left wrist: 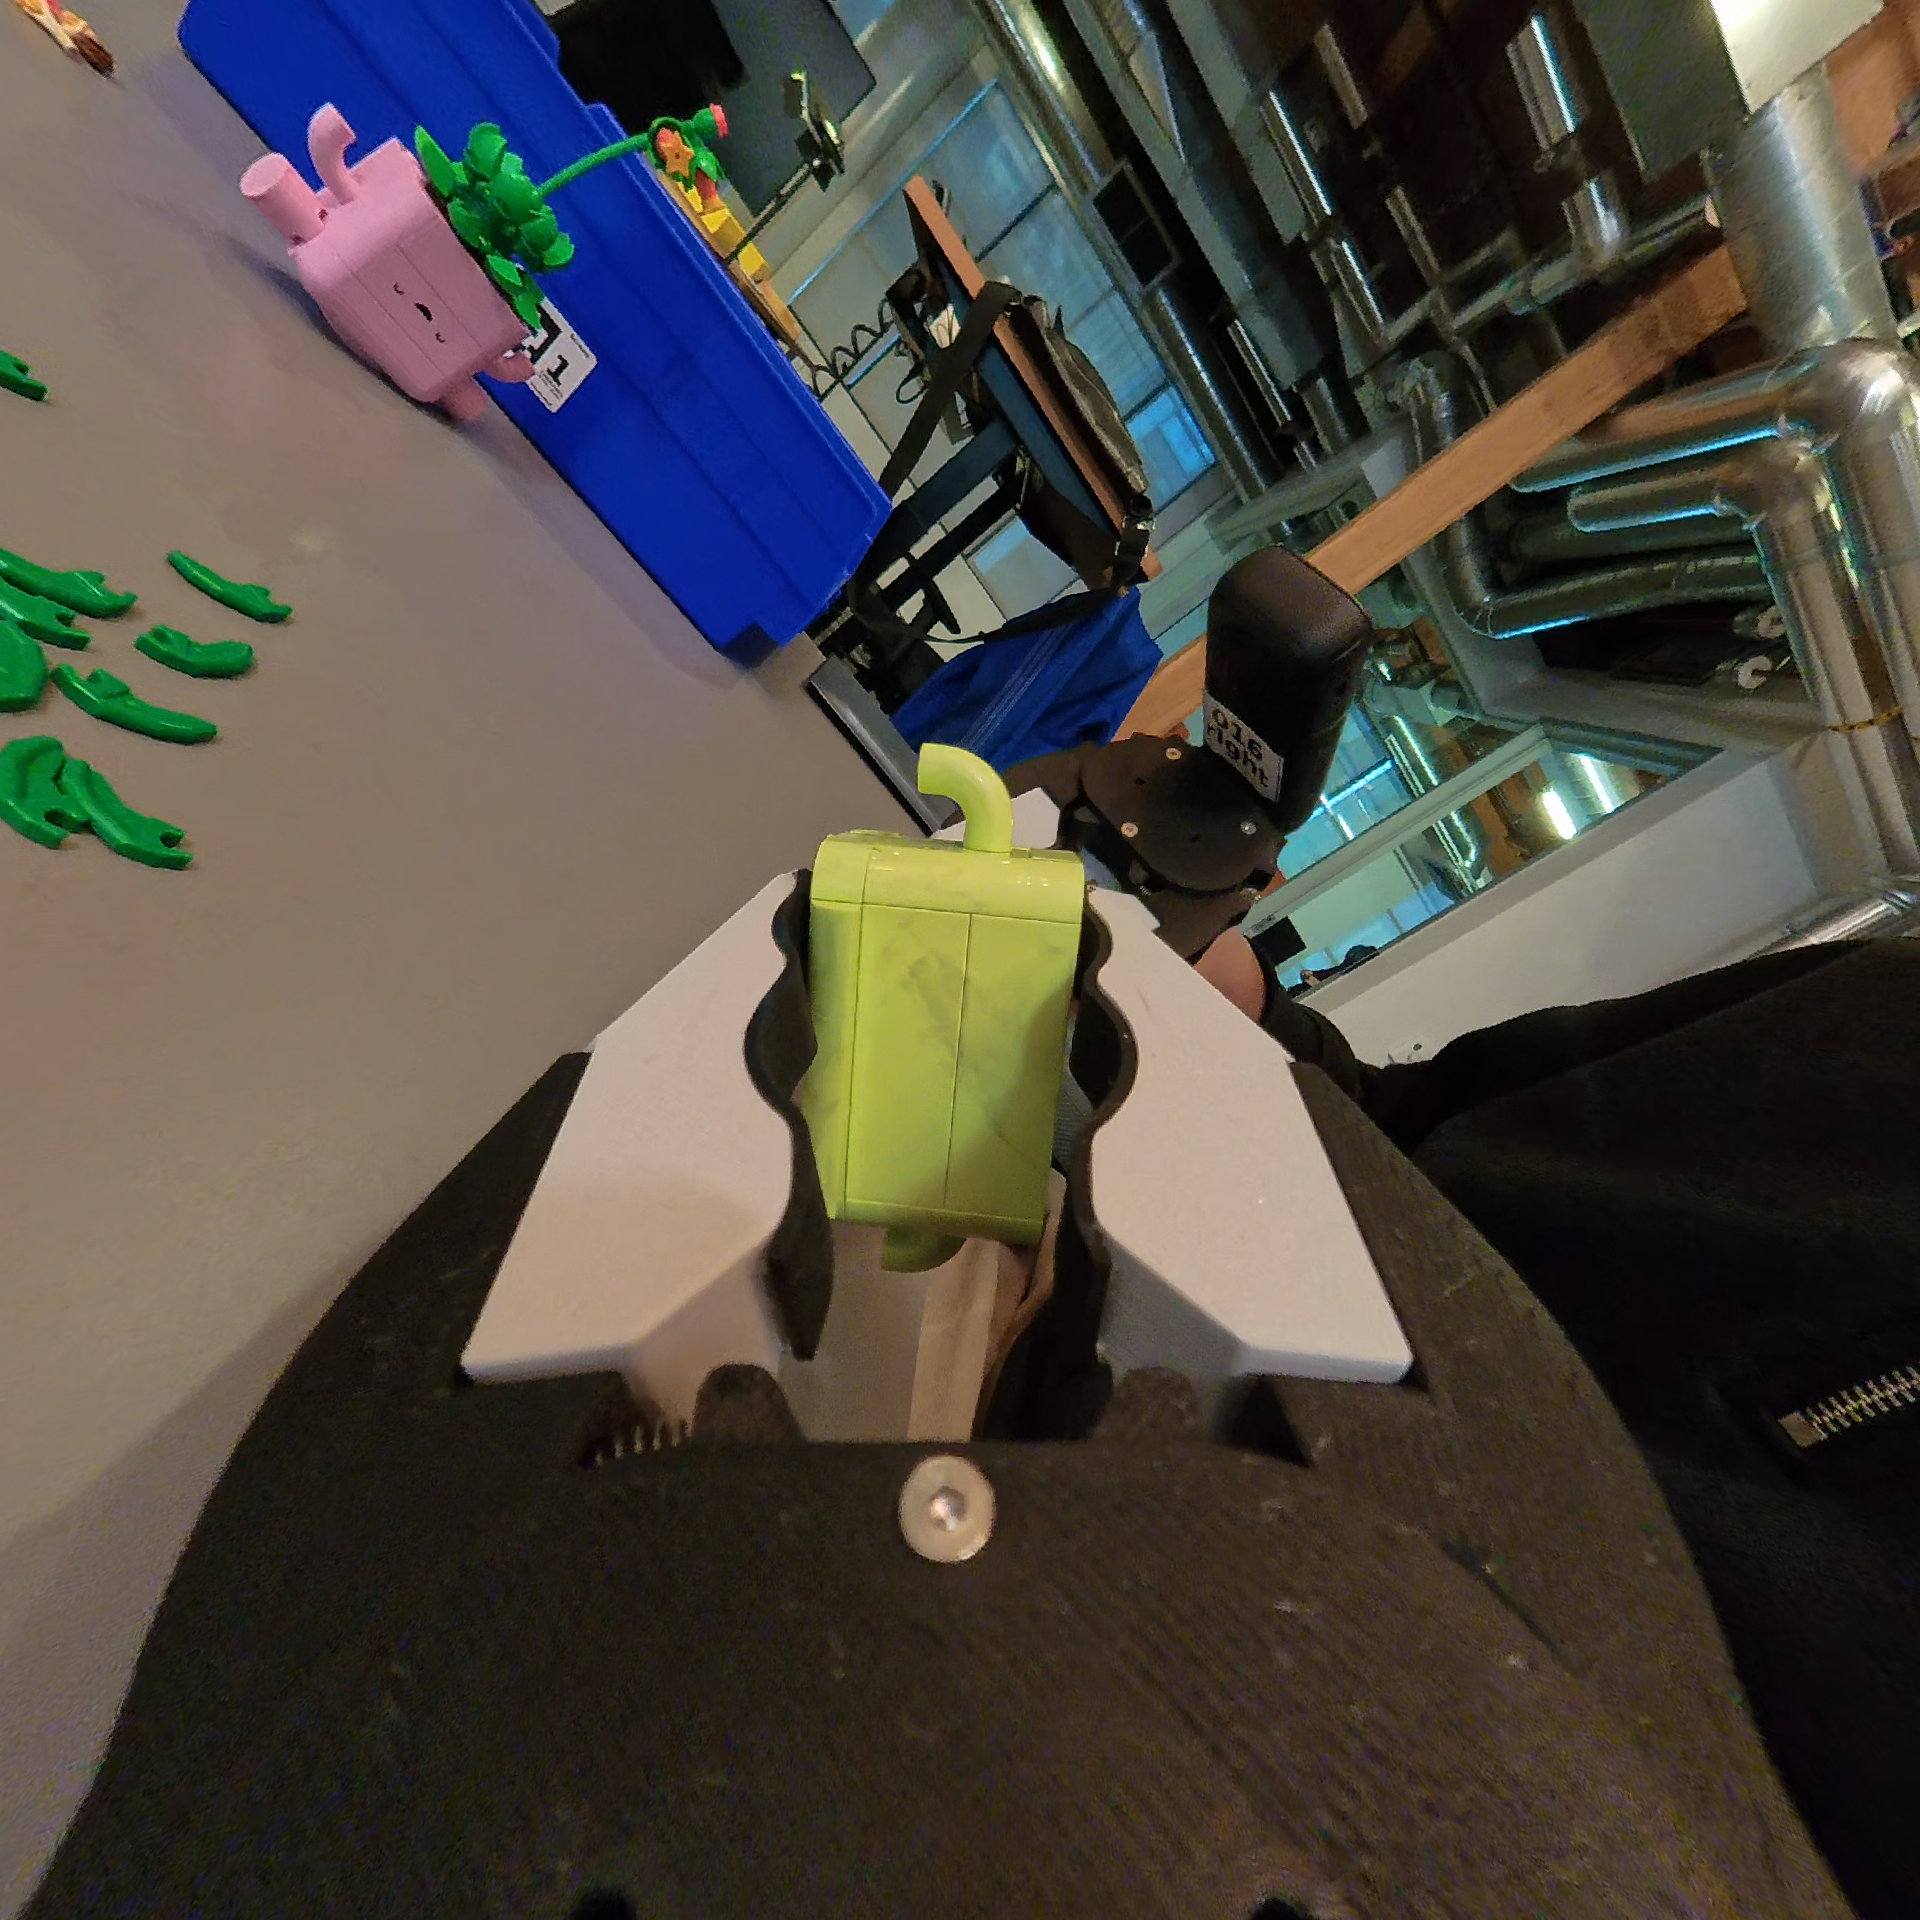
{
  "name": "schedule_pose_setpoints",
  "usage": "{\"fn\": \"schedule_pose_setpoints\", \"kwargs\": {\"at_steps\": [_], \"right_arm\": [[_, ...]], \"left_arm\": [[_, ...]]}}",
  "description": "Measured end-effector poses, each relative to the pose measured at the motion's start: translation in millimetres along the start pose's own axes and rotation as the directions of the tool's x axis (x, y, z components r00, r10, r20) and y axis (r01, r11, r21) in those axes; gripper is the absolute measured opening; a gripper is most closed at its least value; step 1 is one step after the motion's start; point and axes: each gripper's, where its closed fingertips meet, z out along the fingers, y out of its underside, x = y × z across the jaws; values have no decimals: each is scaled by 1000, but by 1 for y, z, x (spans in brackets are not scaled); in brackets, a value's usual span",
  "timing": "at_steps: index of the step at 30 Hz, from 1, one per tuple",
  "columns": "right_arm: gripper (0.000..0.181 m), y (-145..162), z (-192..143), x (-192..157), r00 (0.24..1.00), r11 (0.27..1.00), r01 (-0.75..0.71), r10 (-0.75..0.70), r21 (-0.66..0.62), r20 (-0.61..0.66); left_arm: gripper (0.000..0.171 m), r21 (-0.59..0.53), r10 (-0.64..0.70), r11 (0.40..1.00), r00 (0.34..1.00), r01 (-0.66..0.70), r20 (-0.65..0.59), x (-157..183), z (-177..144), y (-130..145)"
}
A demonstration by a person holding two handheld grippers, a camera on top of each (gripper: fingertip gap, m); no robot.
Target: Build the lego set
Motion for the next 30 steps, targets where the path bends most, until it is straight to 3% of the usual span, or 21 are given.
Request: {"fn": "schedule_pose_setpoints", "kwargs": {"at_steps": [6, 8, 11, 14, 16, 20, 25, 30], "right_arm": [[15, 5, 10, -2, 999, 997, 50, -50, -57, 1], [14, -3, 6, -4, 998, 998, 66, -66, -12, -2], [14, -42, -14, -13, 995, 964, 80, -91, 252, 34], [14, -88, -59, -37, 973, 782, 31, -167, 623, 161], [14, -104, -83, -49, 947, 661, -64, -196, 748, 255], [14, -120, -83, -58, 870, 593, -285, -171, 753, 463], [13, -129, -83, -60, 789, 506, -456, -151, 732, 596], [13, -132, -84, -64, 747, 489, -509, -158, 708, 646]], "left_arm": [[45, -2, 0, 1000, 1000, 0, -1, 0, -1, 0], [45, 2, 0, 1000, 1000, 0, -3, 0, -1, -1], [44, 22, -6, 1000, 998, 7, -58, 10, -3, -5], [45, 33, -54, 997, 962, 65, -268, 41, -4, -8], [45, 30, -119, 989, 899, 144, -421, 62, -7, -10], [44, 34, -116, 987, 849, 155, -516, 79, -8, -9], [45, 128, 57, 992, 910, -4, -411, 78, -14, -17], [45, 188, 177, 975, 922, -117, -344, 82, -18, -22]]}}
